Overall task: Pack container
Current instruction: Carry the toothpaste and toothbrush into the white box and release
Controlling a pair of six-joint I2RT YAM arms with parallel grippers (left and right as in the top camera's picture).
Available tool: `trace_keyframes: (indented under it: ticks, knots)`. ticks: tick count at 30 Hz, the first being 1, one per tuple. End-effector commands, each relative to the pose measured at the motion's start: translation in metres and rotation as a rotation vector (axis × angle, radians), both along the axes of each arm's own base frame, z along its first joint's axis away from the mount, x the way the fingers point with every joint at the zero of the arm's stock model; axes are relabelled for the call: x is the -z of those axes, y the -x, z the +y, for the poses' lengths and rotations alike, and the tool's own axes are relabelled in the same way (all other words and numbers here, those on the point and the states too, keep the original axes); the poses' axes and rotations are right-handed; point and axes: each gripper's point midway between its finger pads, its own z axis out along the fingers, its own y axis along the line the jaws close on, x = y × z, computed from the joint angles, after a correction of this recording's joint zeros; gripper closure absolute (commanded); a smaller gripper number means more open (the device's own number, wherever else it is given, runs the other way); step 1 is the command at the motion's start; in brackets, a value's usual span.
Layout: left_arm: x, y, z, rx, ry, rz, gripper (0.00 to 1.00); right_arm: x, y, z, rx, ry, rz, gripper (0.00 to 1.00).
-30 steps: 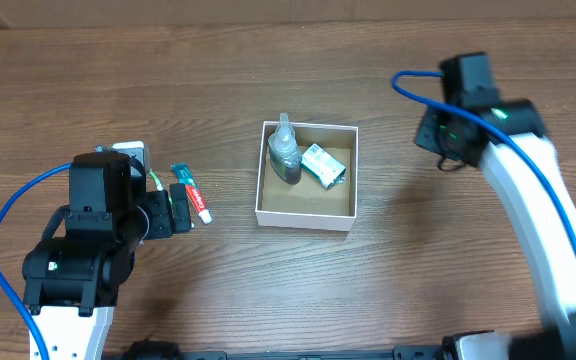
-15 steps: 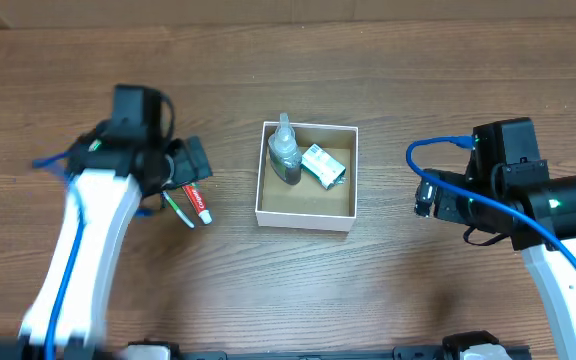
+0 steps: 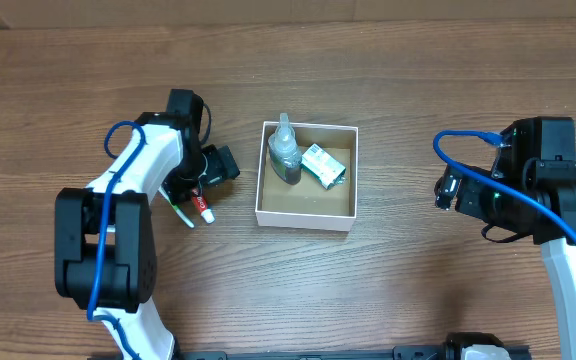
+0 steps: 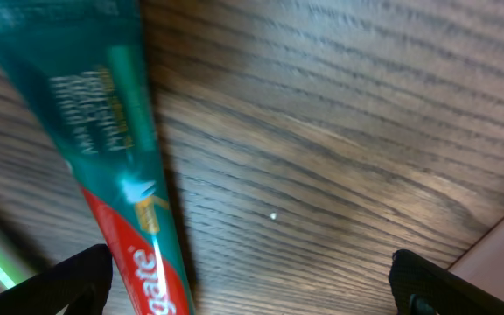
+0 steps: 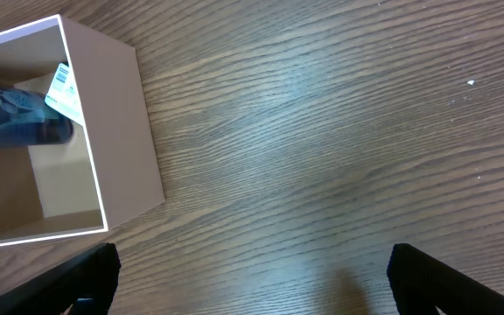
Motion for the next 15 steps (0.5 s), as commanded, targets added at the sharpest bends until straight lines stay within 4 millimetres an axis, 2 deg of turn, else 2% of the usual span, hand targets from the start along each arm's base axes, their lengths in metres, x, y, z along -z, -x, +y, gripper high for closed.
trace_keyframes:
  ticks: [1,3,6,7,9,10,11,13,15]
  knots:
    - [0.024,0.009,-0.012,-0.002,0.018,0.075,0.0,0.0,0.001,0.001,-0.005,-0.007,-0.003,0.0]
    - [0.034,0.014,-0.012,-0.011,0.013,0.109,0.0,0.0,0.002,0.001,-0.005,-0.007,-0.001,0.0]
    - [0.035,0.014,-0.011,-0.011,0.012,0.111,0.0,0.0,0.002,0.001,-0.005,-0.007,-0.001,0.0]
    - [0.035,0.013,-0.011,-0.011,0.012,0.11,0.03,0.0,0.002,0.001,-0.005,-0.007,-0.001,0.0]
    - [0.035,0.013,-0.011,-0.011,0.012,0.11,0.22,0.0,0.002,0.001,-0.005,-0.007,-0.001,0.0]
    - [0.035,0.013,-0.011,-0.011,0.012,0.11,0.5,0.0,0.002,0.001,-0.005,-0.007,0.001,0.0]
    - [0.035,0.013,-0.012,-0.011,0.013,0.11,0.61,0.0,0.003,0.001,-0.008,-0.006,0.002,0.0]
    - [0.035,0.013,-0.012,-0.01,0.013,0.108,0.62,0.0,0.003,0.001,-0.008,-0.006,0.002,0.0]
    - [0.035,0.013,-0.012,-0.01,0.013,0.107,0.74,0.0,0.003,0.001,-0.008,-0.006,0.002,0.0]
